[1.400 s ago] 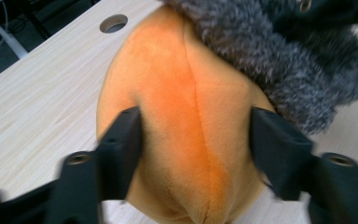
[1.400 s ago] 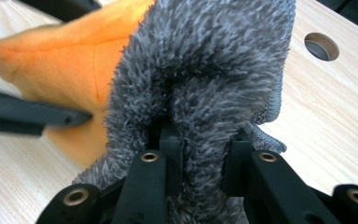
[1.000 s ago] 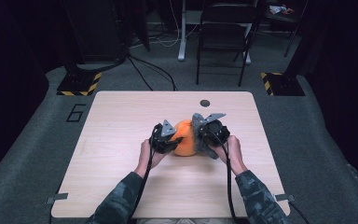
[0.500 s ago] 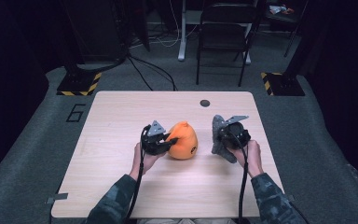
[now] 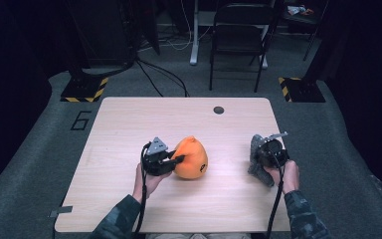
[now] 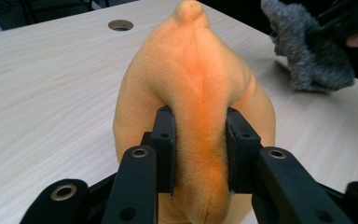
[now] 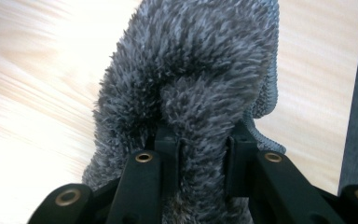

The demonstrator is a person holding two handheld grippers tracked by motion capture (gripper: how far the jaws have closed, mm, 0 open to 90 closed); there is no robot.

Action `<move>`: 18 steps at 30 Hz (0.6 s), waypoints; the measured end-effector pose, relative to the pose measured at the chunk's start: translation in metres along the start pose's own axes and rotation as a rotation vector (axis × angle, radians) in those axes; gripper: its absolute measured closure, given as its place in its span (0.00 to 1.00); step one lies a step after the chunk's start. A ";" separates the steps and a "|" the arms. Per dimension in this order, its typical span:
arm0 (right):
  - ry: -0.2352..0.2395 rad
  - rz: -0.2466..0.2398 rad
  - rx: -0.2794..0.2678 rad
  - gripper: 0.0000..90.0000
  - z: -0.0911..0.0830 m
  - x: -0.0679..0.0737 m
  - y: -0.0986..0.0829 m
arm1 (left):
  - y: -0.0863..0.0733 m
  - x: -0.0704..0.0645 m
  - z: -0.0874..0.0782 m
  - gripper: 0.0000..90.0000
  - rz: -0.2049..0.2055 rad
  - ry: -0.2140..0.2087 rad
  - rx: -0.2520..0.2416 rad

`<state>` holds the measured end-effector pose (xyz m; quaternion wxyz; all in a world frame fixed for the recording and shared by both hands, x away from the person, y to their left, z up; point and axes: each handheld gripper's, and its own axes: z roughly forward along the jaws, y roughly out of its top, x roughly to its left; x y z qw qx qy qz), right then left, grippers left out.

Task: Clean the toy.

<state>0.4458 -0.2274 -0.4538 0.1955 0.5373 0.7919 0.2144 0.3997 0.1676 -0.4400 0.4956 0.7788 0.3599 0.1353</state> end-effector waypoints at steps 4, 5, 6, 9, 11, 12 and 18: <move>-0.038 0.023 0.026 0.76 0.010 -0.010 -0.008 | -0.005 -0.009 -0.006 0.77 -0.031 -0.022 -0.013; -0.039 0.040 0.031 0.73 0.013 -0.012 -0.009 | -0.005 -0.012 -0.007 0.77 -0.034 -0.026 -0.012; -0.042 0.048 0.037 0.71 0.014 -0.013 -0.010 | -0.006 -0.014 -0.008 0.77 -0.034 -0.028 -0.017; -0.058 0.055 0.055 0.57 0.023 -0.014 -0.014 | -0.009 -0.018 -0.010 0.77 -0.063 -0.044 -0.023; -0.068 0.052 0.055 0.39 0.026 -0.015 -0.016 | -0.012 -0.020 -0.011 0.77 -0.080 -0.044 -0.025; -0.068 0.056 0.044 0.28 0.025 -0.015 -0.016 | -0.014 -0.019 -0.011 0.77 -0.098 -0.044 -0.029; -0.040 0.068 -0.068 0.12 0.002 -0.012 -0.027 | -0.031 -0.012 -0.008 0.77 -0.196 -0.059 -0.001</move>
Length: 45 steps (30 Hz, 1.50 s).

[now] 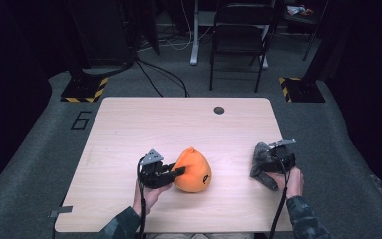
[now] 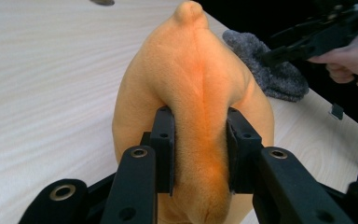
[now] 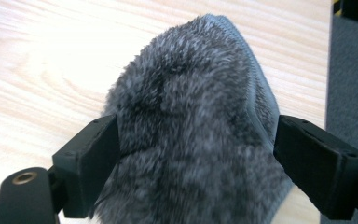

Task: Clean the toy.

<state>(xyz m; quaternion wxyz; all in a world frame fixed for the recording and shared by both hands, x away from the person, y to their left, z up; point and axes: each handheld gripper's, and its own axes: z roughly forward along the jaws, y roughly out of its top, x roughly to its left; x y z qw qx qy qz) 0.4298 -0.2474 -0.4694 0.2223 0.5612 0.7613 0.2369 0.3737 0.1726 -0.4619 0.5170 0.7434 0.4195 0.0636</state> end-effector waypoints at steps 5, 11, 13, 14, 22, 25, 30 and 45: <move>0.029 0.021 -0.028 0.05 -0.010 0.002 -0.023 | -0.007 0.009 -0.005 0.76 -0.046 0.013 -0.012; 0.054 0.026 -0.011 0.00 -0.016 0.000 -0.049 | -0.012 0.015 -0.009 0.70 -0.023 0.068 0.016; 0.057 0.021 -0.001 0.00 -0.015 0.000 -0.055 | -0.013 0.017 -0.009 0.67 -0.022 0.088 0.023; 0.057 0.016 0.005 0.00 -0.015 0.000 -0.058 | -0.013 0.018 -0.009 0.66 -0.016 0.103 0.032; 0.052 -0.022 0.055 0.00 -0.009 0.005 -0.069 | -0.015 0.023 -0.017 0.50 0.003 0.175 0.037; 0.053 -0.025 0.048 0.00 -0.009 0.007 -0.069 | -0.013 0.025 -0.022 0.41 0.031 0.193 0.025; 0.068 -0.044 0.036 0.00 -0.009 0.008 -0.070 | -0.013 0.027 -0.027 0.30 0.044 0.189 0.034; 0.076 -0.050 0.046 0.00 -0.010 0.002 -0.086 | -0.030 0.047 -0.066 0.13 0.074 0.314 0.027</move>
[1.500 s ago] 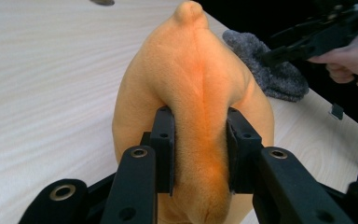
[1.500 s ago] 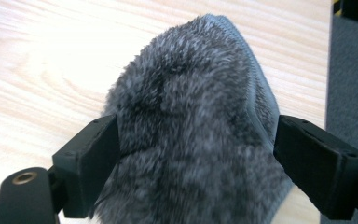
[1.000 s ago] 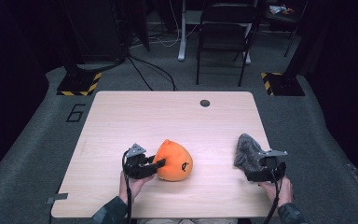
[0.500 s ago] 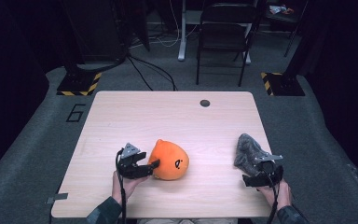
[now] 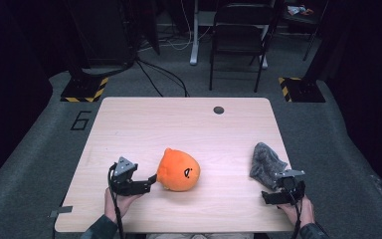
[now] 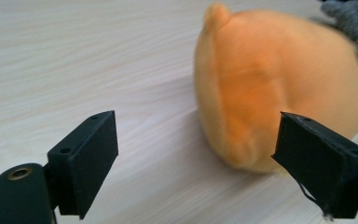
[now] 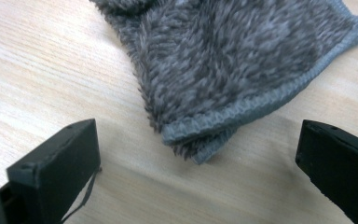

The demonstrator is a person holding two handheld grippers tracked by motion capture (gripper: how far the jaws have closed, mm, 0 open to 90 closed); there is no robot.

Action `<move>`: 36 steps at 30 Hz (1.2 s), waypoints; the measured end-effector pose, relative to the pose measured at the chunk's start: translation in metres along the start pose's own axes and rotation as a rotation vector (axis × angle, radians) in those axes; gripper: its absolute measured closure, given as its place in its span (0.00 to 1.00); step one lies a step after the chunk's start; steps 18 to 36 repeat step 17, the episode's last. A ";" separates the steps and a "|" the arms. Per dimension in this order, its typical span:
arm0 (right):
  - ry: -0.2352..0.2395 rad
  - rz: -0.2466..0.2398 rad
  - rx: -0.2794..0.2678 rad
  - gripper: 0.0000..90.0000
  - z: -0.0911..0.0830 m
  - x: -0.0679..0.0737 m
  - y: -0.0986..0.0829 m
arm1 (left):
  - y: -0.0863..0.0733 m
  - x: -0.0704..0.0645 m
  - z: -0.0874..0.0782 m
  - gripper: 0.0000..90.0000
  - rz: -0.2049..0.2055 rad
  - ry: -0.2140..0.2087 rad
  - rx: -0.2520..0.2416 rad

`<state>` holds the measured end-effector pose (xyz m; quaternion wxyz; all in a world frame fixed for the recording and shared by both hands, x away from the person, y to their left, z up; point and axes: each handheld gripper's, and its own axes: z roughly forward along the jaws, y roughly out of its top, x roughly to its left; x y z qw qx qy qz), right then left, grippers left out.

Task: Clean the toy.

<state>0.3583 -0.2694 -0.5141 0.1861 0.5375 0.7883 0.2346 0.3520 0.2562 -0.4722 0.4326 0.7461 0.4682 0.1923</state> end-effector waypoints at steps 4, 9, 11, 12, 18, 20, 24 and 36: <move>0.006 0.010 -0.001 0.00 0.000 -0.001 -0.001 | -0.012 0.015 -0.002 0.09 0.032 0.054 0.090; 0.026 0.046 -0.019 0.00 0.001 -0.004 -0.005 | -0.032 0.032 0.004 0.01 0.057 0.118 0.221; 0.025 0.039 -0.033 0.00 0.001 -0.005 -0.007 | -0.035 0.035 0.008 0.01 0.080 0.128 0.260; 0.022 0.044 -0.038 0.00 0.001 -0.005 -0.007 | -0.037 0.035 0.011 0.00 0.095 0.155 0.275; 0.037 0.037 -0.033 0.00 0.000 -0.006 -0.008 | -0.043 0.043 0.017 0.00 0.069 0.120 0.303; 0.037 0.037 -0.033 0.00 0.000 -0.006 -0.008 | -0.043 0.043 0.017 0.00 0.069 0.120 0.303; 0.037 0.037 -0.033 0.00 0.000 -0.006 -0.008 | -0.043 0.043 0.017 0.00 0.069 0.120 0.303; 0.037 0.037 -0.033 0.00 0.000 -0.006 -0.008 | -0.043 0.043 0.017 0.00 0.069 0.120 0.303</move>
